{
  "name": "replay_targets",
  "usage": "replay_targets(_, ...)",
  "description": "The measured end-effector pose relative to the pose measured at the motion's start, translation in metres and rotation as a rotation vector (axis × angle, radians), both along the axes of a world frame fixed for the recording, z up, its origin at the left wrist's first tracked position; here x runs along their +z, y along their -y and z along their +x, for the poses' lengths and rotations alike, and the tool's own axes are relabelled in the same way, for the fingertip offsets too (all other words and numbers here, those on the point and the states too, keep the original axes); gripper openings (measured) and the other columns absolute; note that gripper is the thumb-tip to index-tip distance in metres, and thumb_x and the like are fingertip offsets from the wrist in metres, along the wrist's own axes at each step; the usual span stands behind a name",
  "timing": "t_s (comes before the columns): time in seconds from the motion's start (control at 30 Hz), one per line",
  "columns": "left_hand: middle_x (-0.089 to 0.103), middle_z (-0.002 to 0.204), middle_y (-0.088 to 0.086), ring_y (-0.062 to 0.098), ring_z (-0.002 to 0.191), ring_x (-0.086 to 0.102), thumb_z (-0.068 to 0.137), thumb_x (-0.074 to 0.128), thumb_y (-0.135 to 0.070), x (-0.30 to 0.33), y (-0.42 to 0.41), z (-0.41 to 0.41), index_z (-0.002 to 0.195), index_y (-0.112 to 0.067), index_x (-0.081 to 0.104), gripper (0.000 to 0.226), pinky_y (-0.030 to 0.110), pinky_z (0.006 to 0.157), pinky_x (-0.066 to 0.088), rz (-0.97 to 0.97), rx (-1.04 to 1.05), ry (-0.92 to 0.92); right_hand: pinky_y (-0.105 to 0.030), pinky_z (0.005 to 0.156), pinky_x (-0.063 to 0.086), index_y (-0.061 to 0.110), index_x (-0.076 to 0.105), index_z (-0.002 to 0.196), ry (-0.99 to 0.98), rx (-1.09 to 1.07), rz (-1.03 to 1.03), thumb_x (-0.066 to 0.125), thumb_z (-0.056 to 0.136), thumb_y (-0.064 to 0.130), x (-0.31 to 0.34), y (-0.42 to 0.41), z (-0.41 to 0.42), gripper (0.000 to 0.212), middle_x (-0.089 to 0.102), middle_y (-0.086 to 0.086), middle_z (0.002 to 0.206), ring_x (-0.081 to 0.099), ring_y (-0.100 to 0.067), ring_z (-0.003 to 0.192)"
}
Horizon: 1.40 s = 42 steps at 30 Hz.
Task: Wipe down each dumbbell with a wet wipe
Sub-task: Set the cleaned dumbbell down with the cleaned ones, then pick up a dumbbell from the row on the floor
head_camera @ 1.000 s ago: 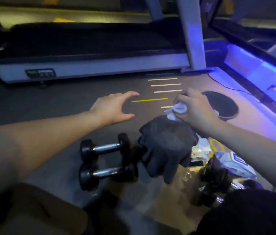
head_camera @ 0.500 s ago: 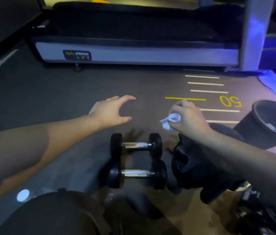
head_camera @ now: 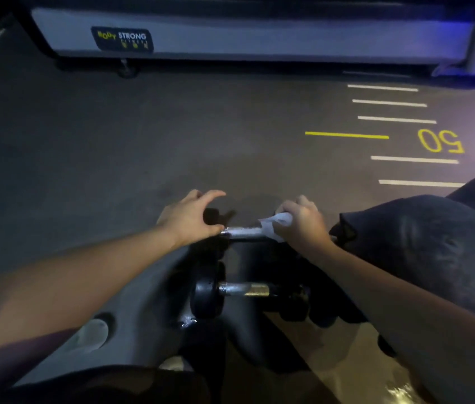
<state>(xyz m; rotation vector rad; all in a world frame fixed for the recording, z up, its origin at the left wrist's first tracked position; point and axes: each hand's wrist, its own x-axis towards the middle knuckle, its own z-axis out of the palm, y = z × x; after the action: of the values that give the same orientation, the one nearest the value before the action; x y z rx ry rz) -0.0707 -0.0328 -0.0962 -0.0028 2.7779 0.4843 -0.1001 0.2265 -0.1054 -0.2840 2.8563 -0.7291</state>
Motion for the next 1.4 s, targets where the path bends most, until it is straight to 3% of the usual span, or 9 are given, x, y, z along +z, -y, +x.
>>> replay_targets(0.07,0.044,0.140,-0.001,0.027,0.123,0.057,0.080,0.068,-0.063,-0.013,0.002,0.000,0.147,-0.055,0.028,0.078,0.039,0.095,0.049,0.004,0.016,0.042,-0.039,0.076,0.042,0.024,0.064,0.079,0.010,-0.025,-0.033,0.057,0.071,0.045,-0.018,0.002,0.003,0.023,0.043,-0.001,0.087,0.050,-0.034,0.088)
replay_targets(0.2,0.045,0.136,0.005,0.030,0.125,0.055,0.079,0.072,-0.058,-0.036,0.009,-0.002,0.146,-0.054,0.029,0.080,0.042,0.102,0.048,0.072,0.087,0.140,-0.037,0.085,0.046,0.023,0.065,0.088,0.001,-0.172,-0.020,0.066,0.077,0.024,-0.037,0.007,0.001,0.012,0.045,-0.006,0.099,0.049,-0.033,0.096)
replay_targets(0.33,0.048,0.138,0.010,0.030,0.130,0.051,0.078,0.076,-0.053,-0.050,0.010,-0.007,0.148,-0.051,0.031,0.083,0.031,0.106,0.041,0.174,0.160,0.205,-0.032,0.092,0.046,0.022,0.065,0.114,0.137,-0.211,-0.071,0.075,0.069,0.019,-0.045,-0.002,-0.007,0.046,0.049,-0.014,0.120,0.053,-0.033,0.108)
replay_targets(0.43,0.054,0.141,0.004,0.027,0.121,0.058,0.078,0.080,-0.047,-0.054,0.004,-0.012,0.150,-0.047,0.032,0.086,0.027,0.089,0.049,0.238,0.197,0.244,-0.020,0.074,0.038,0.027,0.059,0.123,0.250,-0.217,-0.094,0.075,0.068,0.017,-0.052,-0.004,-0.009,0.058,0.055,-0.014,0.121,0.056,-0.026,0.103)
replay_targets(0.53,0.054,0.133,-0.002,0.024,0.090,0.067,0.076,0.081,-0.043,-0.055,-0.006,-0.012,0.151,-0.048,0.027,0.093,0.039,0.059,0.063,0.267,0.231,0.318,-0.018,0.071,0.031,0.029,0.049,0.138,0.292,-0.225,-0.061,0.077,0.069,0.013,-0.058,0.001,-0.007,0.076,0.050,-0.016,0.127,0.054,-0.032,0.107)
replay_targets(0.7,0.056,0.136,0.005,0.026,0.083,0.066,0.073,0.083,-0.034,-0.055,-0.017,-0.015,0.150,-0.045,0.026,0.097,0.039,0.048,0.060,0.255,0.302,0.306,-0.019,0.073,0.032,0.035,0.040,0.146,0.305,-0.257,-0.048,0.077,0.074,0.011,-0.059,0.004,-0.008,0.084,0.046,-0.018,0.127,0.056,-0.033,0.105)
replay_targets(1.0,0.065,0.125,0.002,0.031,0.099,0.068,0.068,0.079,-0.026,-0.062,-0.022,-0.008,0.142,-0.049,0.043,0.085,0.028,0.071,0.052,0.329,0.413,0.191,-0.013,0.077,0.029,0.026,0.055,0.136,0.203,-0.402,-0.186,0.067,0.088,0.010,-0.070,0.013,-0.004,0.051,0.043,-0.018,0.126,0.053,-0.032,0.108)
replay_targets(1.17,0.064,0.130,0.002,0.026,0.113,0.062,0.067,0.081,-0.025,-0.041,-0.009,-0.013,0.142,-0.048,0.045,0.086,0.030,0.093,0.051,0.311,0.378,0.113,-0.024,0.085,0.039,0.044,0.044,0.138,0.148,-0.365,-0.153,0.066,0.086,0.022,-0.051,0.019,0.001,0.061,0.041,-0.007,0.127,0.056,-0.032,0.106)
replay_targets(1.4,0.064,0.132,0.001,0.026,0.118,0.060,0.071,0.079,-0.022,0.057,0.002,-0.038,0.143,-0.044,0.047,0.082,0.031,0.098,0.049,0.303,0.335,-0.098,-0.034,0.081,0.045,0.048,0.038,0.137,-0.046,-0.285,-0.220,0.060,0.082,0.032,0.046,0.025,-0.020,0.062,0.043,-0.004,0.118,0.058,-0.034,0.095)
